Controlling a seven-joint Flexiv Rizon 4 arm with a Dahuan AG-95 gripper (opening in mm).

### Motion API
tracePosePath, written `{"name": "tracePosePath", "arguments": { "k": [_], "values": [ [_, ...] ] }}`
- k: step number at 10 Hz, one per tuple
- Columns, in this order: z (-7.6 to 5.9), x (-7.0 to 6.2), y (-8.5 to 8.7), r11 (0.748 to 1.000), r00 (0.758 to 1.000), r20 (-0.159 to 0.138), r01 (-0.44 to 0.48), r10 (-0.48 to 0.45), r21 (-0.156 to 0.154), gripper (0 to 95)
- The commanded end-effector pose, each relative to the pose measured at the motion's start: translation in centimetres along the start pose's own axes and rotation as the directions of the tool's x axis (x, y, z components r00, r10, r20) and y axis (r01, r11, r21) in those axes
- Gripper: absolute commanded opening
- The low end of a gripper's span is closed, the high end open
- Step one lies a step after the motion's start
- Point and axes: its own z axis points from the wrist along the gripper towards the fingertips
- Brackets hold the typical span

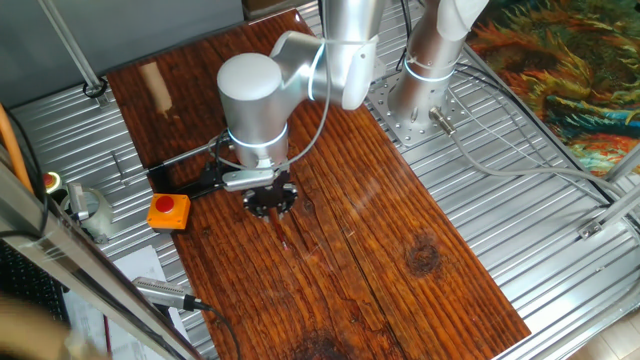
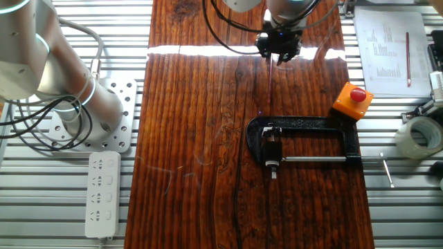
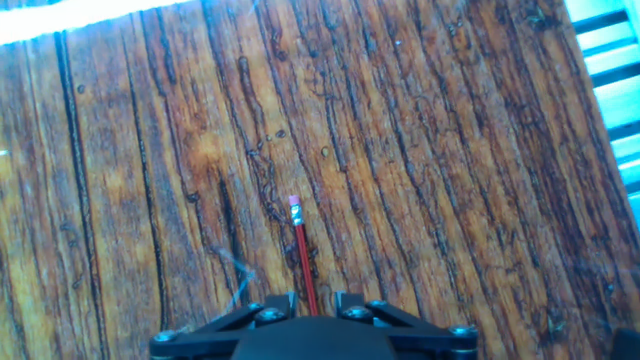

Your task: Insert the pencil into the pencil sharpener

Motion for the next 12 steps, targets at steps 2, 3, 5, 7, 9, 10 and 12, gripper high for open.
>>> {"name": "tracePosePath", "arguments": {
  "k": [2,3,5,7,9,10,12],
  "values": [
    [-0.08,-0.19,-0.04,0.999,0.999,-0.003,0.037,-0.037,-0.010,19.0],
    [-0.08,-0.19,-0.04,0.999,0.999,-0.004,0.036,-0.036,-0.010,19.0],
    [-0.07,-0.24,-0.02,1.000,1.000,-0.007,0.004,-0.004,-0.010,0.0],
    [-0.04,-0.31,0.04,1.000,1.000,-0.003,0.006,-0.006,-0.011,0.0],
    [-0.08,-0.40,0.01,1.000,1.000,-0.001,0.006,-0.006,-0.011,0.0],
    [-0.08,-0.40,0.01,1.000,1.000,-0.002,0.003,-0.003,-0.011,0.0],
    [-0.02,-0.57,0.14,1.000,1.000,-0.010,-0.026,0.026,-0.008,0.0]
  ]
}}
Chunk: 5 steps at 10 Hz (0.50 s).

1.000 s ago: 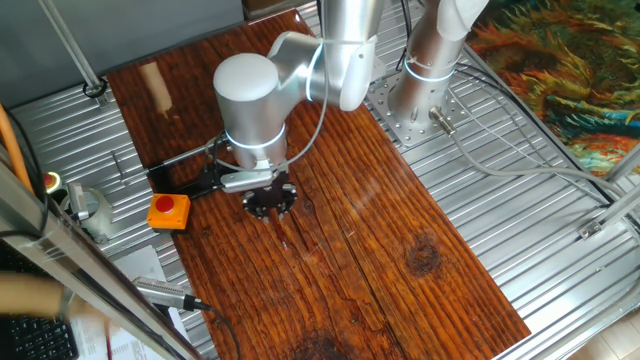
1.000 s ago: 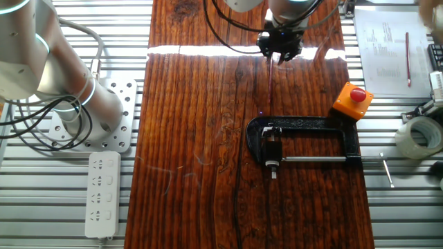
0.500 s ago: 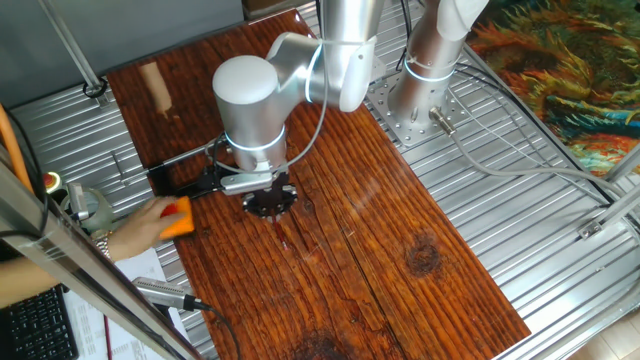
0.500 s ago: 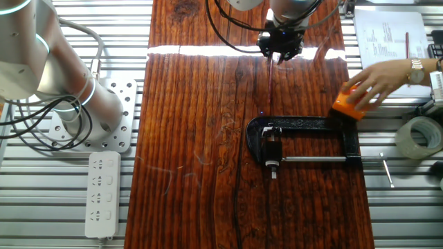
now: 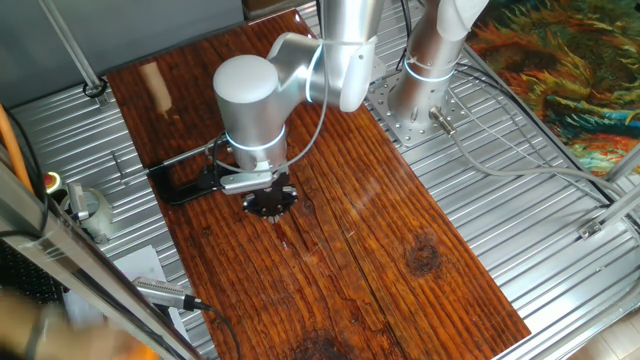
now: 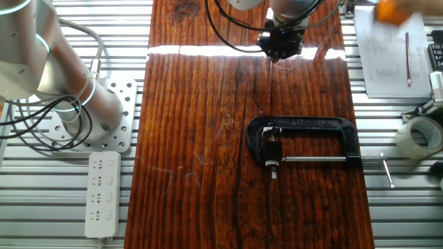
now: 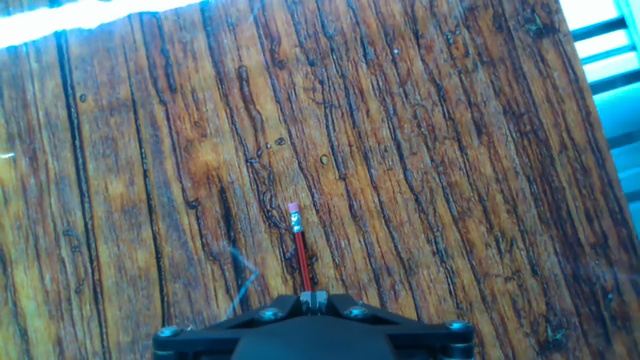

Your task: Insert the pencil into the pencil sharpener

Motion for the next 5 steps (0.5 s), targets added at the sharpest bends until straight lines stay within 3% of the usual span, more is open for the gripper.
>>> {"name": "tracePosePath", "arguments": {
  "k": [1,5],
  "values": [
    [0.08,-0.19,0.11,0.999,0.999,-0.005,-0.033,0.033,0.003,0.0],
    [0.13,-0.31,0.21,0.999,0.999,-0.001,-0.041,0.041,0.002,0.0]
  ]
}}
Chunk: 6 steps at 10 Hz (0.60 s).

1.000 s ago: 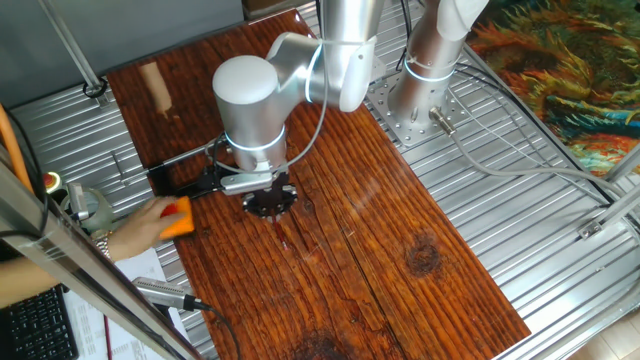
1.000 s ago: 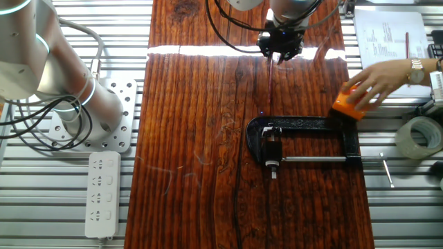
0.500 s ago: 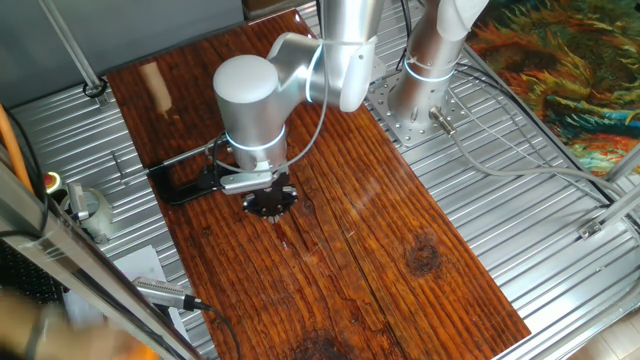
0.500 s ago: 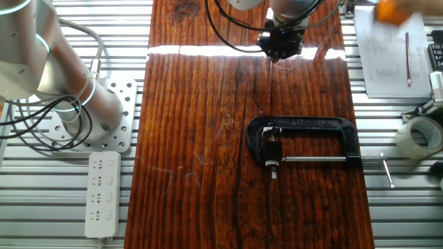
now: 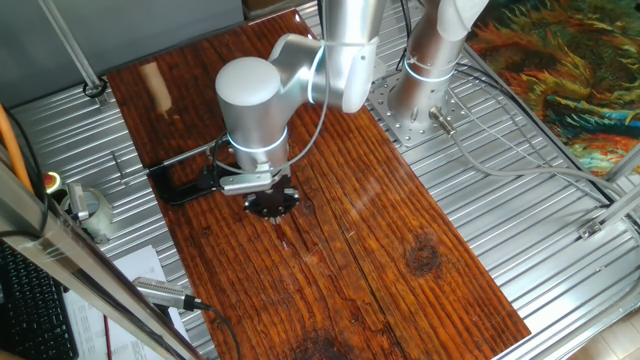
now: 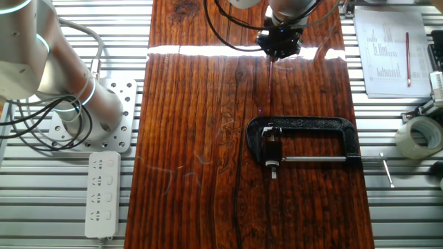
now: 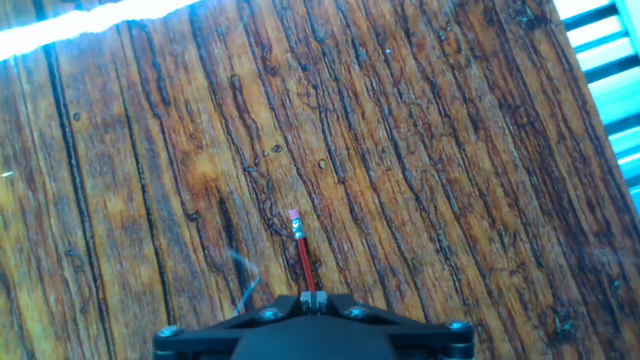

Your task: Insert the pencil into the pencil sharpener

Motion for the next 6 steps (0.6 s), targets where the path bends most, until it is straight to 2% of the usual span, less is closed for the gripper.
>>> {"name": "tracePosePath", "arguments": {
  "k": [1,4,5,6],
  "values": [
    [0.01,0.03,0.03,1.000,1.000,-0.006,0.003,-0.003,0.002,0.0],
    [0.01,0.03,0.03,0.999,0.999,-0.011,0.047,-0.047,0.006,0.0],
    [0.03,0.07,0.04,0.995,0.995,-0.013,0.100,-0.100,0.006,0.0],
    [0.08,0.22,0.06,0.993,0.992,-0.024,0.121,-0.121,0.004,19.0]
  ]
}}
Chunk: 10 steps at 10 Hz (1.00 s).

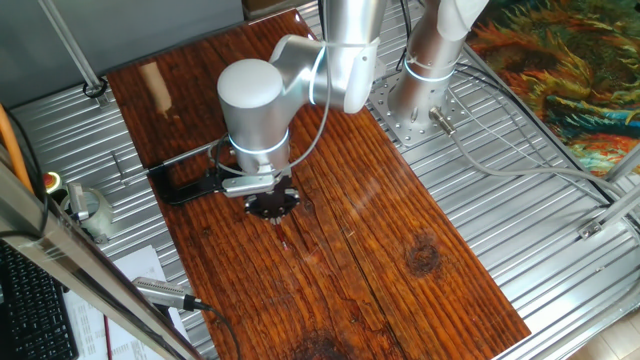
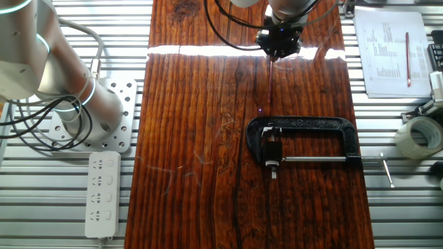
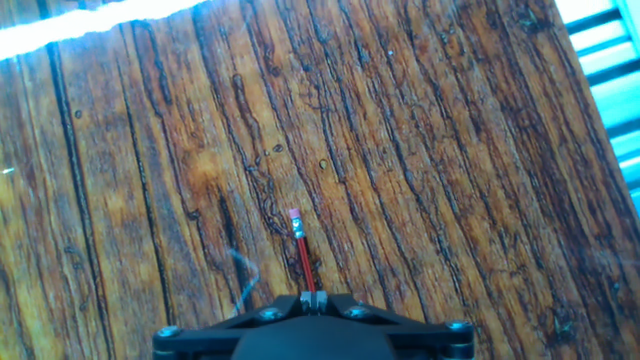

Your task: Insert the pencil into the pencil sharpener

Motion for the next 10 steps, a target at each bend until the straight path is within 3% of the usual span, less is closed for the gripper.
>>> {"name": "tracePosePath", "arguments": {
  "k": [1,4,6,7,8,10],
  "values": [
    [0.1,0.3,0.0,0.998,0.998,-0.019,0.064,-0.064,-0.002,19.0],
    [0.0,1.8,-0.4,0.989,0.989,0.005,0.145,-0.145,-0.016,19.0],
    [0.4,2.3,0.0,0.982,0.983,-0.011,0.185,-0.186,-0.027,19.0],
    [0.7,2.3,0.4,0.971,0.972,-0.028,0.233,-0.235,-0.054,19.0],
    [1.1,2.5,1.0,0.972,0.972,-0.048,0.229,-0.232,-0.055,19.0],
    [1.3,2.5,1.3,0.975,0.974,-0.049,0.217,-0.220,-0.053,19.0]
  ]
}}
